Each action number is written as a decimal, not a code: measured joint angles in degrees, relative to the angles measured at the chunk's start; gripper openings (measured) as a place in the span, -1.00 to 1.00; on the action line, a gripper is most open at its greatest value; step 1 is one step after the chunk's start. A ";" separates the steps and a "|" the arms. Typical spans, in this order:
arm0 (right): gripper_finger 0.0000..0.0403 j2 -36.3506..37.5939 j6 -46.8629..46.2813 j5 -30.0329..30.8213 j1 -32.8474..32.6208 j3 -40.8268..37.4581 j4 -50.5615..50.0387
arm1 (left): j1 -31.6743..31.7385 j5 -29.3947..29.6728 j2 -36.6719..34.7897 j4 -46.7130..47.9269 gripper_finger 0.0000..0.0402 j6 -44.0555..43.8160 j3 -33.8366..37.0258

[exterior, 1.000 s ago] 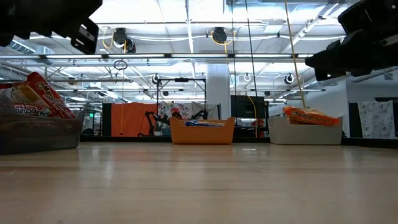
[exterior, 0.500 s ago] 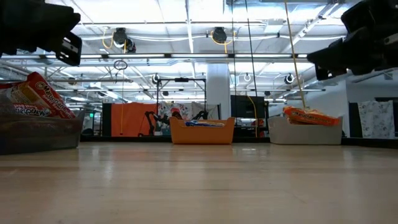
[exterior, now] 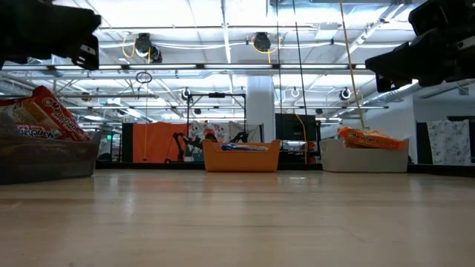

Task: Sort Maruchan noodles
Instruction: Return to Home Position

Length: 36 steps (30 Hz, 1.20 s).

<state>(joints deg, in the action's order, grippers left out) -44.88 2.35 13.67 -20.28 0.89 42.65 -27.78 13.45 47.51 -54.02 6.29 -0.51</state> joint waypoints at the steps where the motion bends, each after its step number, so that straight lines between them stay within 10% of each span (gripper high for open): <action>1: -1.00 0.00 0.06 0.00 0.01 -0.02 0.02 | 0.94 0.00 0.02 -0.01 -0.75 0.08 0.00; 12: -1.00 0.00 0.30 0.02 0.03 -0.02 0.63 | 12.63 -7.50 0.02 -0.24 -0.75 -2.89 -0.02; 36: -1.00 2.57 1.36 6.03 0.03 -0.04 -4.26 | 17.01 -7.55 0.02 8.34 -0.75 -6.85 -0.07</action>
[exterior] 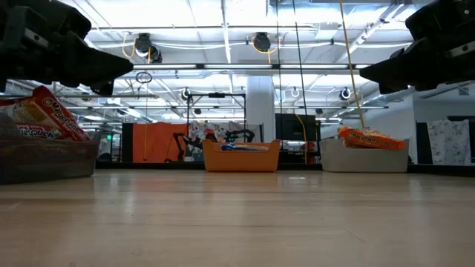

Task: Sort Maruchan noodles
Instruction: Return to Home Position

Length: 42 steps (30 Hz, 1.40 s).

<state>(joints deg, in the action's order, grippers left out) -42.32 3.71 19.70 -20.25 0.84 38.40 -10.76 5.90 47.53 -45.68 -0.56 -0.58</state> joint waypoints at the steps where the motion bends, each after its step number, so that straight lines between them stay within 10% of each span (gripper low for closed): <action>1: -1.00 0.46 -0.02 0.00 0.00 0.00 -0.84 | 0.00 0.10 -0.03 0.19 -0.75 -0.02 0.00; 25: -1.00 9.21 -2.40 -0.28 0.00 0.00 -7.88 | 0.00 2.26 -27.74 24.85 -0.75 1.31 0.00; 42: -1.00 26.93 -1.36 -7.40 -0.01 0.00 -22.67 | -0.02 2.24 -31.50 30.91 -0.75 -0.85 -0.02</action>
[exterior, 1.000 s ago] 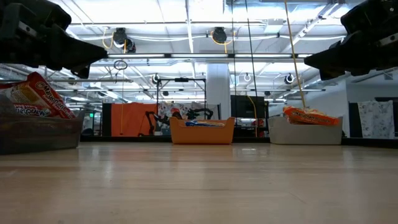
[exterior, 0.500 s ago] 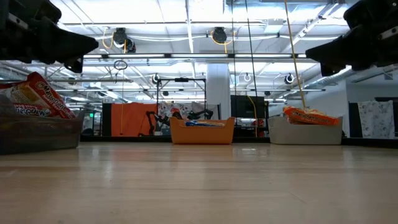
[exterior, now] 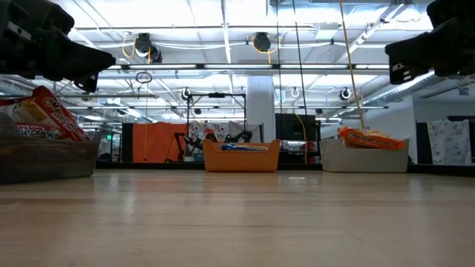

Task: Sort Maruchan noodles
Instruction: Return to Home Position

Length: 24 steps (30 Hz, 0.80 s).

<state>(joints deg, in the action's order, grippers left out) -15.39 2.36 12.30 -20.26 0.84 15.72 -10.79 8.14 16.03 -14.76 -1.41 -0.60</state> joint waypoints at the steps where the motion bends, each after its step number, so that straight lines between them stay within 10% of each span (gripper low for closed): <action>1: -1.00 1.35 0.32 -0.52 0.01 0.00 -1.01 | 0.00 0.00 0.00 0.00 -0.75 0.15 0.00; 24: -1.00 15.29 4.97 -6.22 10.50 0.35 -11.44 | 0.00 2.94 0.00 -0.98 -0.75 1.15 0.00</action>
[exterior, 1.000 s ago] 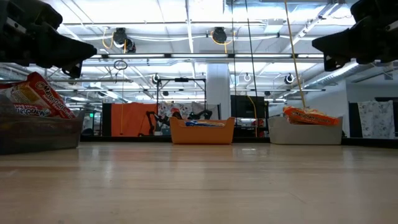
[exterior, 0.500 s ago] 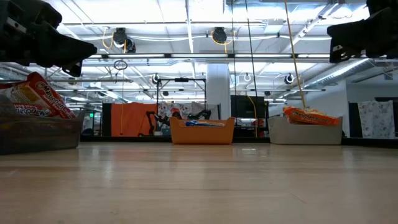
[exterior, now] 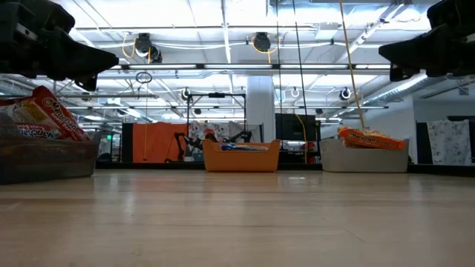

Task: Sort Maruchan noodles
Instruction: Return to Home Position

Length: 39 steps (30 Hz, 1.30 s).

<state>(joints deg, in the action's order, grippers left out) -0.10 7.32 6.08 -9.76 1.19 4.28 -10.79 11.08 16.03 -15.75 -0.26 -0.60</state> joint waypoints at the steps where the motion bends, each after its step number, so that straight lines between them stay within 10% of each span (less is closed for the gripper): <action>1: -1.00 0.01 -0.07 -0.50 0.73 0.00 -0.36 | 0.00 0.06 0.00 -0.03 -0.75 0.24 0.00; 39: -1.00 -1.06 -0.35 -7.21 12.96 0.04 -1.96 | 1.24 2.52 -7.49 8.12 -0.75 4.30 0.02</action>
<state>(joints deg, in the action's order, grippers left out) -1.17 6.98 -1.13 3.20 1.23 2.33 -9.54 13.60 8.54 -7.63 4.04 -0.58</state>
